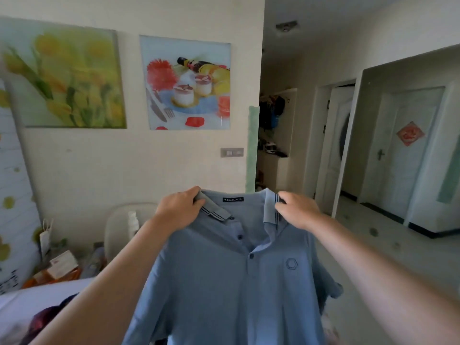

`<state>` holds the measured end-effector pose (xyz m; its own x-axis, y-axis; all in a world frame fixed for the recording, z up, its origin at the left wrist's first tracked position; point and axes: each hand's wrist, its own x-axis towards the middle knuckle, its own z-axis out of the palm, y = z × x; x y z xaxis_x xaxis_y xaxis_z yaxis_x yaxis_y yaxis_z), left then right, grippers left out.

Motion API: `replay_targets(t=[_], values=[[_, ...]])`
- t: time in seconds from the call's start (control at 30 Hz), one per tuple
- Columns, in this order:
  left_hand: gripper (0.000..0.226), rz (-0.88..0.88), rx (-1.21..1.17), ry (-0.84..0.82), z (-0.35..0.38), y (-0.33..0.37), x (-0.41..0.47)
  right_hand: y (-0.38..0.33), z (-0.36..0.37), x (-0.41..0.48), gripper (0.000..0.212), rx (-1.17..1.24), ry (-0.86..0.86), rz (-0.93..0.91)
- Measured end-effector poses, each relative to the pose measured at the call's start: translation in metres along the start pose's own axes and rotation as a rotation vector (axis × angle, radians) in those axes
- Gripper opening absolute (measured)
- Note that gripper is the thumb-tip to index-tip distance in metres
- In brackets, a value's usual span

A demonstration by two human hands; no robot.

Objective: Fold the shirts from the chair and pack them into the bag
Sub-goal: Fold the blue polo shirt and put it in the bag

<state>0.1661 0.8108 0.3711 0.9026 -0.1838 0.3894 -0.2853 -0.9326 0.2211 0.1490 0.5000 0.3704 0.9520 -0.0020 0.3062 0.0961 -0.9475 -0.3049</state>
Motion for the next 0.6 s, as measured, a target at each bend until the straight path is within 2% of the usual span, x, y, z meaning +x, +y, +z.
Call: replay_targets(t=[0.13,0.27,0.33,0.4,0.47,0.6], values=[[0.010,-0.036,-0.007,-0.151,0.080,-0.014,-0.005,0.043,0.075,0.005,0.023,-0.004,-0.125,0.010],[0.028,-0.031,-0.032,-0.175,0.162,-0.030,0.000,0.085,0.150,0.013,0.028,0.038,-0.162,0.026],[0.023,-0.053,-0.083,-0.188,0.201,-0.040,0.006,0.100,0.183,0.019,0.039,0.076,-0.161,0.047],[0.012,-0.083,-0.123,-0.249,0.236,-0.050,0.012,0.112,0.213,0.026,0.040,0.071,-0.176,0.058],[0.014,-0.125,-0.084,-0.285,0.268,-0.060,0.017,0.125,0.243,0.036,0.032,0.013,-0.171,0.068],[0.019,-0.205,0.087,-0.255,0.323,-0.071,0.031,0.139,0.297,0.058,0.029,0.020,-0.203,0.154]])
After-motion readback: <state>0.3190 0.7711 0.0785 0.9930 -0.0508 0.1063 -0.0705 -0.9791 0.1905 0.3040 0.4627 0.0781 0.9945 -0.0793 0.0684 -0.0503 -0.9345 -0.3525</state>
